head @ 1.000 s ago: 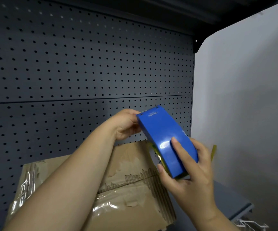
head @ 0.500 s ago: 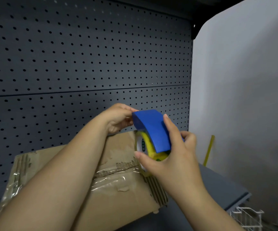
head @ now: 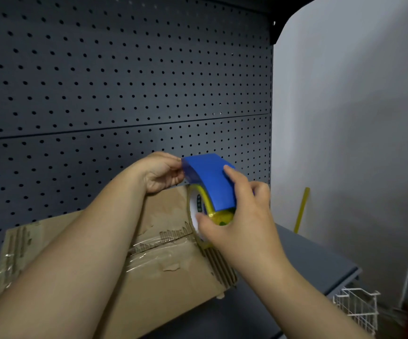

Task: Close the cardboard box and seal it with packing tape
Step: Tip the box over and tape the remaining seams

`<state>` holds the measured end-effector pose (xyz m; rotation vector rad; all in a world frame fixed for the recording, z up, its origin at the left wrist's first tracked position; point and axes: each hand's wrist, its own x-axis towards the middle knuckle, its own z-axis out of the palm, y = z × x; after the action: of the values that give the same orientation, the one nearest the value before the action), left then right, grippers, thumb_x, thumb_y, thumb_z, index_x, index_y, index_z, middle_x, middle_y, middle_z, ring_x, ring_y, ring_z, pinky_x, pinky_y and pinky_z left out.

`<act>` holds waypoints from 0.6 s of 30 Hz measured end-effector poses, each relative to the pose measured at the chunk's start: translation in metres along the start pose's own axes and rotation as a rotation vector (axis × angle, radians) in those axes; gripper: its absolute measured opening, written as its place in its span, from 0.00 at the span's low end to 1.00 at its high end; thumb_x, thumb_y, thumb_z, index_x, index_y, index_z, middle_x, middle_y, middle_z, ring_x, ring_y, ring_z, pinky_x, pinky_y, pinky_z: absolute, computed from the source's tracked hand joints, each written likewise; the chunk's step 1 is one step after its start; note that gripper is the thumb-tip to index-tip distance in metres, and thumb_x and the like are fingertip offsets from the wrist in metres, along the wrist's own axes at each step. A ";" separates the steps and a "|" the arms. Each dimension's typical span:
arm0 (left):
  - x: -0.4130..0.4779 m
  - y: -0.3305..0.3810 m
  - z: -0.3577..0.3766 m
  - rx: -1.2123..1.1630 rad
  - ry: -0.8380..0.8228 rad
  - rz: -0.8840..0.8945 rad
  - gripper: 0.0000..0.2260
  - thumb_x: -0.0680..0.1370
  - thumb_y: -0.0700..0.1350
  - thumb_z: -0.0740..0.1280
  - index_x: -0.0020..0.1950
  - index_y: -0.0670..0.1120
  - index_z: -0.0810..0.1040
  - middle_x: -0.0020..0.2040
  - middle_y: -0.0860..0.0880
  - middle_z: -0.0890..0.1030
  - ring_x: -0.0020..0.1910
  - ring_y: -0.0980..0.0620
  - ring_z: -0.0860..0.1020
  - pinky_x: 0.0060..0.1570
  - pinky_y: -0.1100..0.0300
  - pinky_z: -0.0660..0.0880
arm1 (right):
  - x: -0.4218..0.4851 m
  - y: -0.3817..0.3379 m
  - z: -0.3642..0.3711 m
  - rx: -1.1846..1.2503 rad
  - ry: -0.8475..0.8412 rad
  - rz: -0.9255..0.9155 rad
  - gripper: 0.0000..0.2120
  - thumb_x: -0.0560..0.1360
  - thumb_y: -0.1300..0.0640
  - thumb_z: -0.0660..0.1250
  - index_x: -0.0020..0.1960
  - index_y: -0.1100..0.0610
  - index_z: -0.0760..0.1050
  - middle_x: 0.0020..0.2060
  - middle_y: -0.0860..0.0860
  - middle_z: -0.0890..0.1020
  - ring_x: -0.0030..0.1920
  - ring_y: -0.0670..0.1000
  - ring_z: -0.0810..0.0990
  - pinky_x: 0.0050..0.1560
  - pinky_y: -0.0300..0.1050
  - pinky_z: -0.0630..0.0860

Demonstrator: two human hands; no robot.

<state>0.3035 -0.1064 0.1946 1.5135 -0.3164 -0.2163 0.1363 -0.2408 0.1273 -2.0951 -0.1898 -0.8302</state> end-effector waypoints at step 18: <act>0.004 0.000 -0.004 0.024 -0.053 -0.068 0.09 0.77 0.32 0.59 0.41 0.41 0.75 0.33 0.48 0.79 0.28 0.58 0.76 0.27 0.70 0.74 | -0.004 0.004 0.010 0.009 0.029 -0.007 0.38 0.66 0.52 0.71 0.68 0.34 0.55 0.57 0.38 0.49 0.54 0.44 0.61 0.56 0.33 0.62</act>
<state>0.3083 -0.1036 0.1946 1.5453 -0.3115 -0.3080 0.1397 -0.2350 0.1183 -2.0744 -0.1849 -0.8616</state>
